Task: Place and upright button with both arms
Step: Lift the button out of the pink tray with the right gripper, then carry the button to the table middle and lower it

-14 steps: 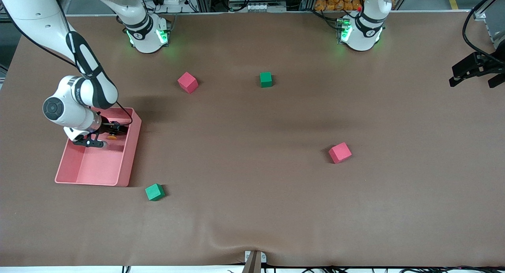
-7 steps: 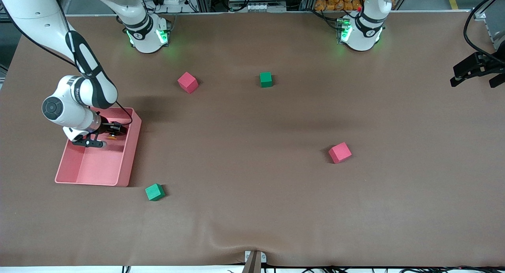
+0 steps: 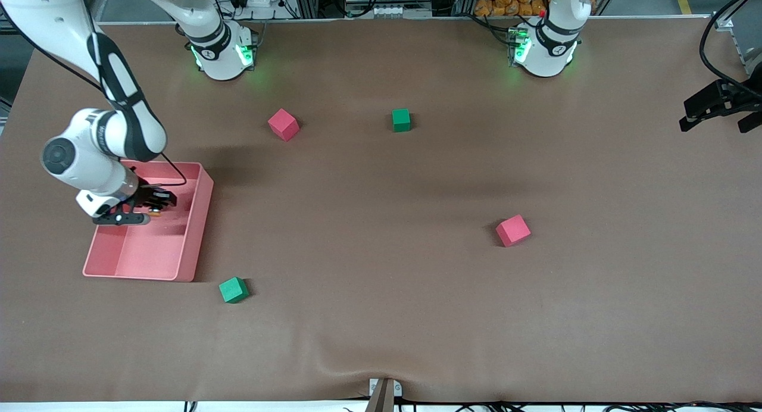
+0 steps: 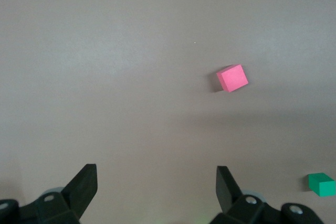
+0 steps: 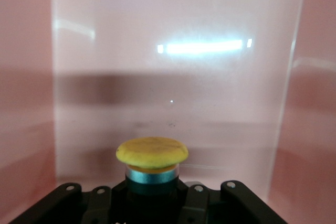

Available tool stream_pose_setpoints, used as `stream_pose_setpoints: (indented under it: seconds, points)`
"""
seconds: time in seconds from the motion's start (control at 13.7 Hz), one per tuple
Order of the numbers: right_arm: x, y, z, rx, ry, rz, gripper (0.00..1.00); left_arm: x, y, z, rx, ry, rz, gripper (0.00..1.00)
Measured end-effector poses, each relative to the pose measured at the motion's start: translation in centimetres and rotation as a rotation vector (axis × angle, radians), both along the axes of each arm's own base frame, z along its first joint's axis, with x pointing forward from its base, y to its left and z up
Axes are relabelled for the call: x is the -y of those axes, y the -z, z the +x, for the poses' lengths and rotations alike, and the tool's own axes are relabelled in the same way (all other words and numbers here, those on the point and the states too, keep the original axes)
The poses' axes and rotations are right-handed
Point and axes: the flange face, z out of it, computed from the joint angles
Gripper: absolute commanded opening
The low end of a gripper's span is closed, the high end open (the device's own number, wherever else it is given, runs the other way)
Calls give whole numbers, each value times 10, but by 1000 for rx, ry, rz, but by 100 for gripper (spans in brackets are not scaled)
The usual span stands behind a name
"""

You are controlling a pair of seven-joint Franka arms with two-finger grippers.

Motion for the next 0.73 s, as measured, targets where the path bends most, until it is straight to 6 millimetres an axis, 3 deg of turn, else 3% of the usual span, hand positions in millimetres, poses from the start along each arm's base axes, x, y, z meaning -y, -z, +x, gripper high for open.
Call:
stream_pose_setpoints:
  seconds: [0.29,0.44,0.58,0.73]
  points:
    - [-2,-69,29,-44,-44,16,8,0,0,0,-1,0,0,100]
    - [-17,-91,43,-53,-81,19,8,0,1,0,-2,0,0,100]
    - [-53,-105,53,-53,-147,19,8,0,1,1,-3,0,0,100]
    - [-113,-113,60,-34,-246,17,9,0,1,1,-3,-1,0,100]
